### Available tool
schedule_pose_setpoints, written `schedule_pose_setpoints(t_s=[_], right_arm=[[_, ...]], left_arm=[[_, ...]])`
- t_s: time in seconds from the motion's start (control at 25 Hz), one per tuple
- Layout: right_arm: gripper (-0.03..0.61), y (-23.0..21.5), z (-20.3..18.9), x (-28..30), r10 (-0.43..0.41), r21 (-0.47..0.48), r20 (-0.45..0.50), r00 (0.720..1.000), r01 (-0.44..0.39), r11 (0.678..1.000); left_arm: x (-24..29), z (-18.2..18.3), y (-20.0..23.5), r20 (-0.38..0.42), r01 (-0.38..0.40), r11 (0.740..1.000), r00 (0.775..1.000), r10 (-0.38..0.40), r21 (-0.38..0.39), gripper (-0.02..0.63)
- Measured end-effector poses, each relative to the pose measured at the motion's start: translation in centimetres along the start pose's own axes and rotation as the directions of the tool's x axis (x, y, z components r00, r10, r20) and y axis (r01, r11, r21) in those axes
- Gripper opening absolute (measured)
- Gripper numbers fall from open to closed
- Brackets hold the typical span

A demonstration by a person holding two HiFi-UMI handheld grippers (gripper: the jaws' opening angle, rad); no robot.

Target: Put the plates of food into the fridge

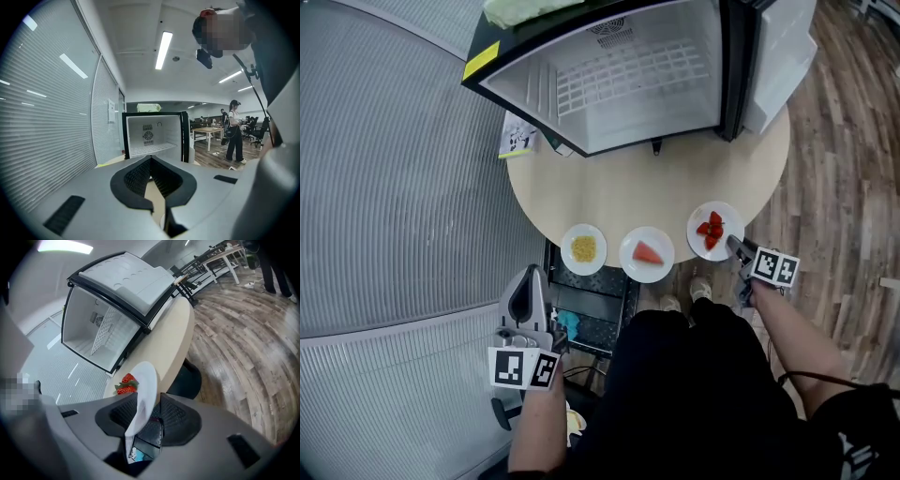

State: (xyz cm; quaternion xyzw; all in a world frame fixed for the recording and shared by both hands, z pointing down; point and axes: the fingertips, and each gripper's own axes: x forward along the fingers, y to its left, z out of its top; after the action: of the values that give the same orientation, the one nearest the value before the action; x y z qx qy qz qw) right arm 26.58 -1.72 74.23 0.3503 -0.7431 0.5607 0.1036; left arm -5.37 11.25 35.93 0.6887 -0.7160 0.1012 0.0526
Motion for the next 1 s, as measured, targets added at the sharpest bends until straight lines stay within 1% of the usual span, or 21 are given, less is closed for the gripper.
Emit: schedule_pose_setpoints(t_s=[0.04,0.08,0.12,0.24,0.36,0.52,0.68,0.88,1.0], right_arm=[[0.156,0.2,0.0,0.1,0.01,0.007,-0.005,1.0,-0.01,1.0],[0.131,0.3,0.1,0.3,0.015,0.023,-0.007,1.0,-0.014,1.0],[0.082,0.3,0.1,0.3,0.016,0.045,-0.007,1.0,-0.016,0.999],[0.061,0.3,-0.1,0.2,0.031,0.111,0.003,1.0,-0.031,0.993],[0.039,1.0,0.2,-0.4,0.045,0.115,0.025,0.999,-0.048,0.992],[0.019,2.8,1.4,-0.9,0.044,0.1,0.05,0.998,-0.049,0.994],[0.017,5.0,2.6,-1.0,0.081,0.133,0.078,0.994,-0.09,0.987],[0.017,7.6,3.7,-0.9,0.115,0.194,0.122,0.986,-0.138,0.971],[0.017,8.9,5.2,-0.8,0.107,0.183,0.138,0.985,-0.132,0.974]], left_arm=[[0.1,0.2,0.1,0.004,-0.004,1.0,1.0,0.004,0.002,0.005],[0.1,0.3,0.3,0.009,-0.007,1.0,1.0,0.007,0.004,0.005],[0.2,0.5,0.5,0.014,-0.008,1.0,1.0,0.008,0.006,0.005],[0.2,1.2,1.0,0.039,-0.008,1.0,0.999,0.007,0.014,0.005],[0.5,1.6,1.7,0.062,-0.007,1.0,0.998,0.006,0.015,0.005],[1.7,1.8,2.6,0.081,0.007,1.0,0.997,-0.007,-0.002,0.005],[3.1,1.6,3.4,0.088,0.029,0.999,0.996,-0.027,-0.023,0.005],[4.3,1.2,4.7,0.089,0.046,0.998,0.995,-0.042,-0.042,0.005],[5.5,1.5,5.3,0.108,0.052,0.997,0.993,-0.047,-0.048,0.005]])
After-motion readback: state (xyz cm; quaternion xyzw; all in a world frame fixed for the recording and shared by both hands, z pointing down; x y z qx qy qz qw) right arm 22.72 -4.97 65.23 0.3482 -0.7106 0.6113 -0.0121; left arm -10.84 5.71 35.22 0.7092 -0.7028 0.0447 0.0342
